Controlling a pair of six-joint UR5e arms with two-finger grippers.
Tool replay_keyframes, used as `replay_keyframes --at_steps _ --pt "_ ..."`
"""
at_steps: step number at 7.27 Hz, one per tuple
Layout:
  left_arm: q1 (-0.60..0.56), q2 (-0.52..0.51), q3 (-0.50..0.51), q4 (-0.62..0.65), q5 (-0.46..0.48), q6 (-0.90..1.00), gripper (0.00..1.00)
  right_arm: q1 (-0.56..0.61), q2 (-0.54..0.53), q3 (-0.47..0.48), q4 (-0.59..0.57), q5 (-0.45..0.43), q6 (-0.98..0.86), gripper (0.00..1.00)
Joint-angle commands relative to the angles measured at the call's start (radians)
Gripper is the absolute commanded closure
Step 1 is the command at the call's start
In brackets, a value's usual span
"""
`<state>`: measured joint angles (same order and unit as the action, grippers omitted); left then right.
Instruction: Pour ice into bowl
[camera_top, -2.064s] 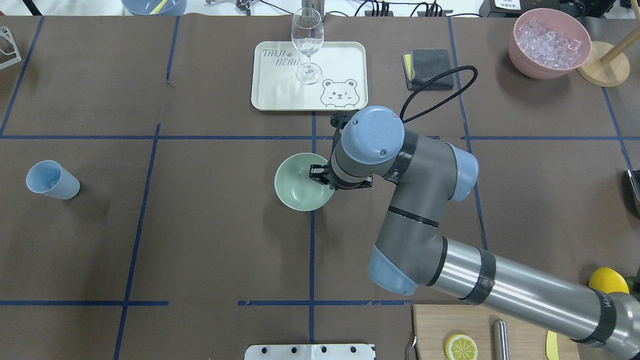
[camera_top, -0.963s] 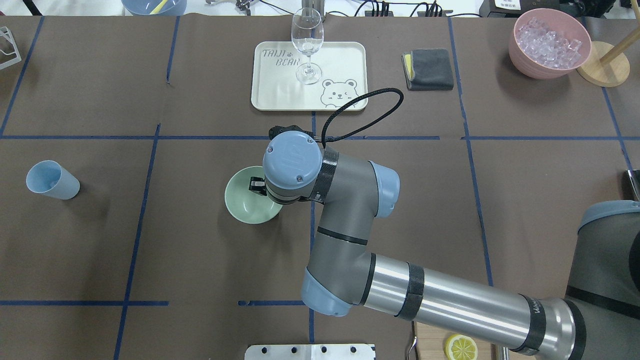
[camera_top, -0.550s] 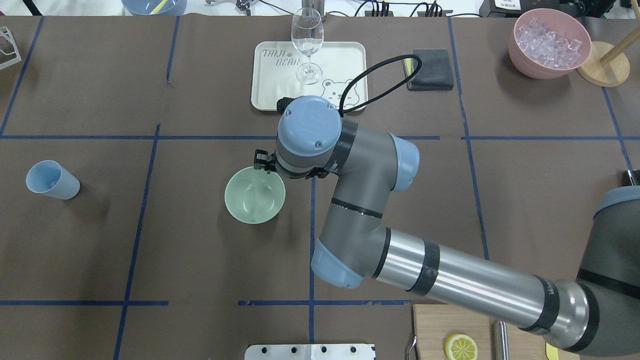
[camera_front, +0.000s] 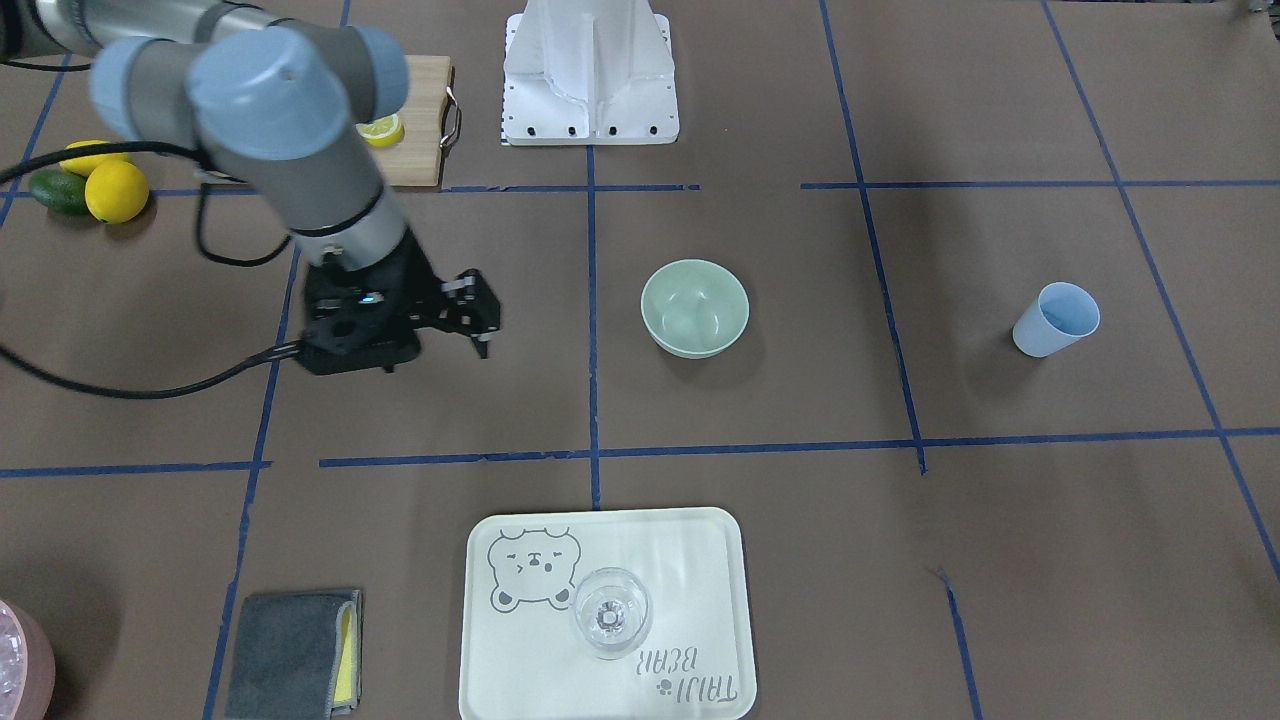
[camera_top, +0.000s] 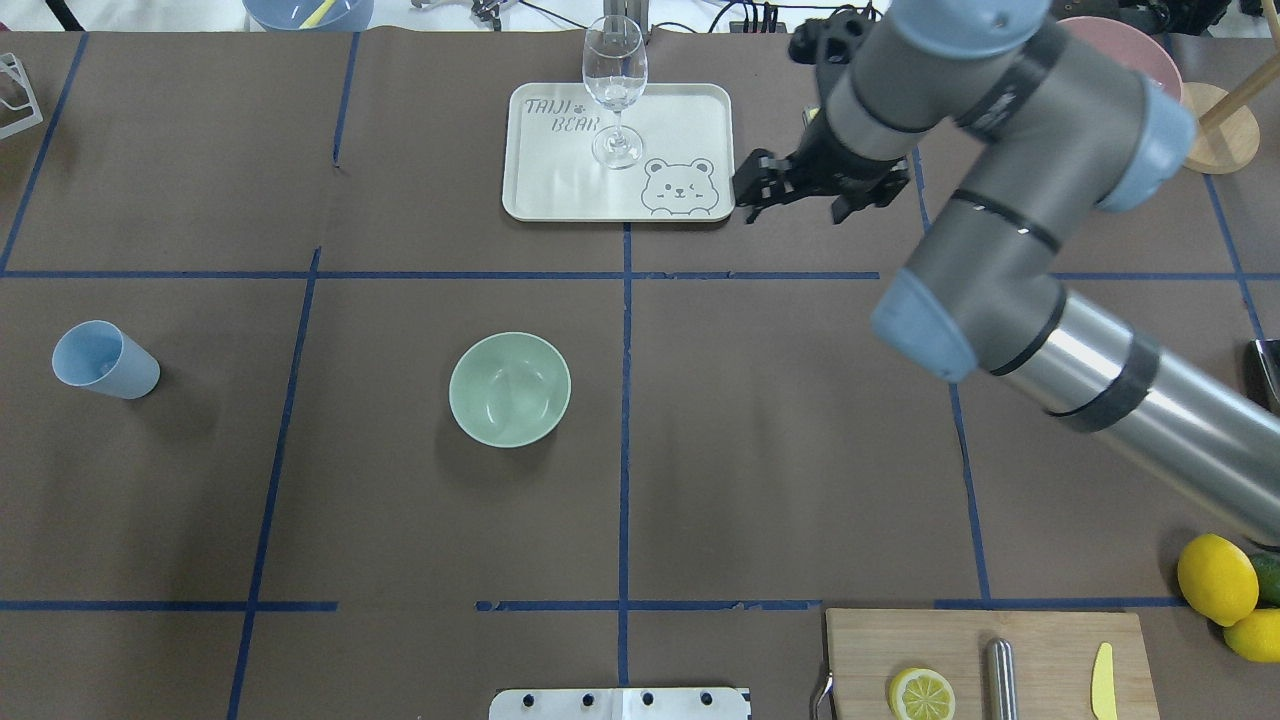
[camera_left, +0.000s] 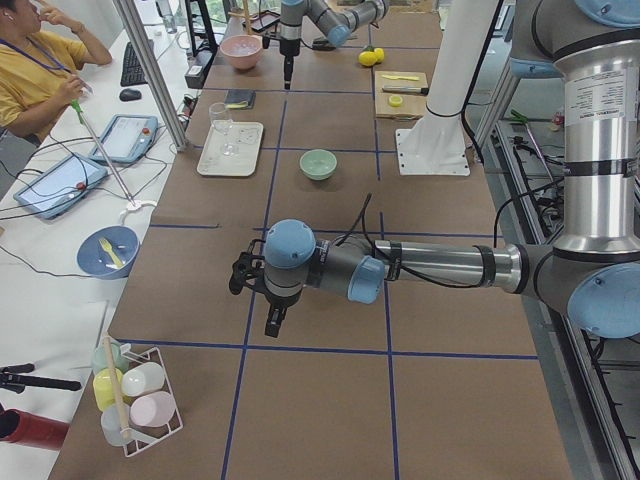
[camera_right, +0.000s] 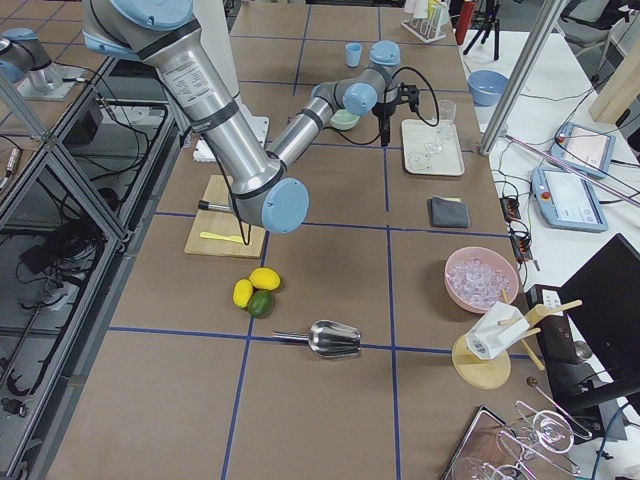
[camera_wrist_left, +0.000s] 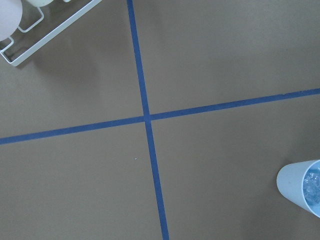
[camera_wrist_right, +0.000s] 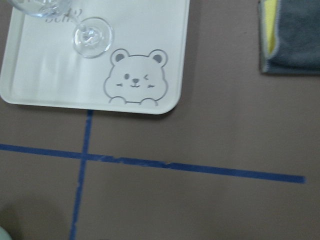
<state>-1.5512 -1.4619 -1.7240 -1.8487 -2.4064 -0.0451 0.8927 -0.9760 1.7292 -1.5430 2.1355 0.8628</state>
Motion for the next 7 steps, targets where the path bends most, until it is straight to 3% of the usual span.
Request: replay_keyframes --at_steps 1,3,5,6,7 --pt "0.0 -0.008 -0.008 -0.163 -0.004 -0.002 0.0 0.199 -0.178 0.009 -0.006 0.09 -0.372 0.0" --pt "0.0 -0.006 0.053 -0.53 0.0 -0.01 0.0 0.335 -0.309 -0.045 -0.005 0.11 -0.66 0.0" --pt "0.005 -0.006 0.055 -0.694 -0.004 -0.284 0.0 0.431 -0.432 -0.071 0.007 0.124 -0.813 0.0" --pt "0.073 0.003 0.05 -0.787 0.01 -0.379 0.0 0.437 -0.464 -0.069 0.015 0.132 -0.818 0.0" --pt "0.154 0.012 0.038 -0.855 0.127 -0.497 0.0 0.437 -0.469 -0.069 0.014 0.132 -0.817 0.0"
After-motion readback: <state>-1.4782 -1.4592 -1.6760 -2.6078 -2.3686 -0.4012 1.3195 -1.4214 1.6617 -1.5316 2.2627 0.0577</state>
